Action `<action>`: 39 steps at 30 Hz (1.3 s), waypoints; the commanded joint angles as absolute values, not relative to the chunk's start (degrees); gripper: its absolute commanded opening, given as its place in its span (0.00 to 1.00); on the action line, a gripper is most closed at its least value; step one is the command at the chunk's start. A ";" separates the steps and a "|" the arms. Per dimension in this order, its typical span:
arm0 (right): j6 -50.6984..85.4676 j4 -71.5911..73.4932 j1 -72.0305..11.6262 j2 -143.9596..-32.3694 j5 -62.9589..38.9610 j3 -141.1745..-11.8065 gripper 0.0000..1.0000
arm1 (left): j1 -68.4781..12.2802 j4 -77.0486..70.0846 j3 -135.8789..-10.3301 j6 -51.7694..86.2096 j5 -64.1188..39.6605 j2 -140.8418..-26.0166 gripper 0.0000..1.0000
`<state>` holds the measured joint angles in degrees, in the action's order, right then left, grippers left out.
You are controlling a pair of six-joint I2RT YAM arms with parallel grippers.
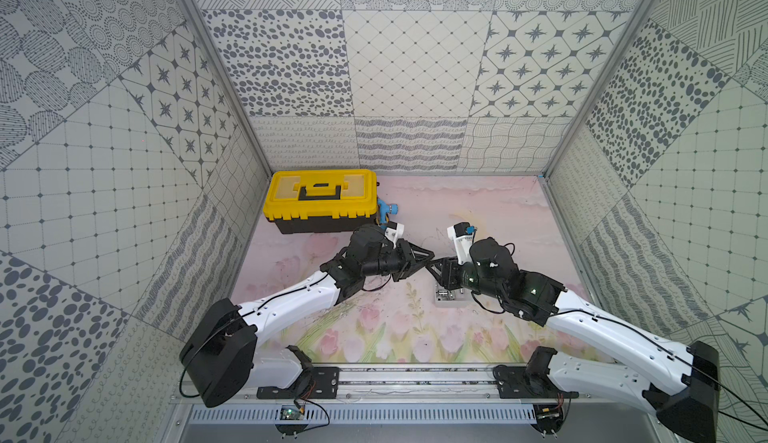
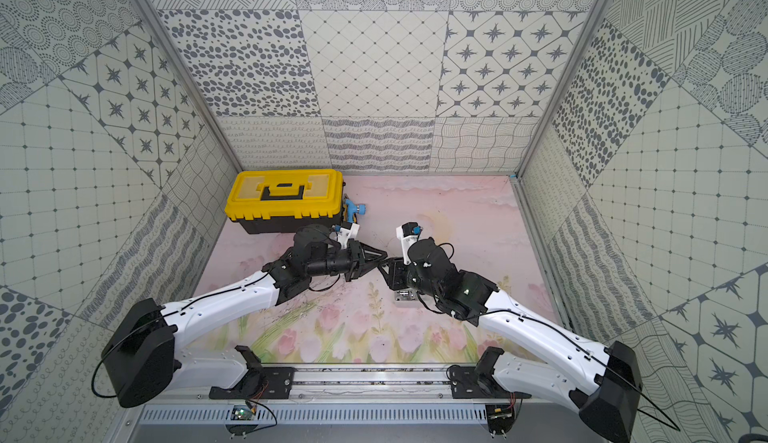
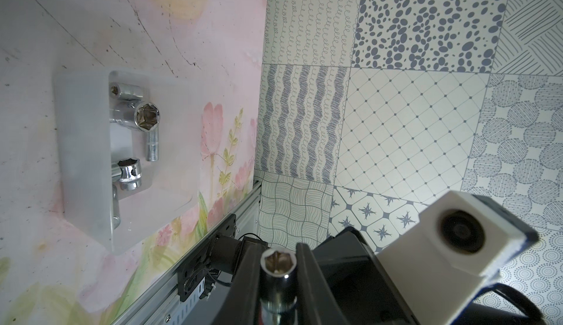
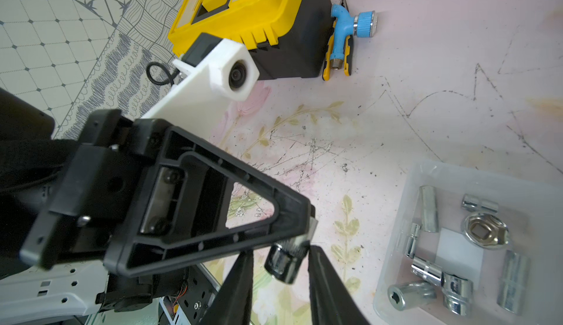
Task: Put the socket on the desktop into the storage box
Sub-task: Place the socket head in the storage box.
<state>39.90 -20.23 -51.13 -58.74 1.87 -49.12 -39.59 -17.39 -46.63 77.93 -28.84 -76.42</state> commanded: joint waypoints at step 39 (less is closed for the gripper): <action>36.85 -46.21 -52.48 -57.83 19.58 -50.54 0.00 | -40.08 21.75 -59.09 38.10 -9.85 -69.74 0.58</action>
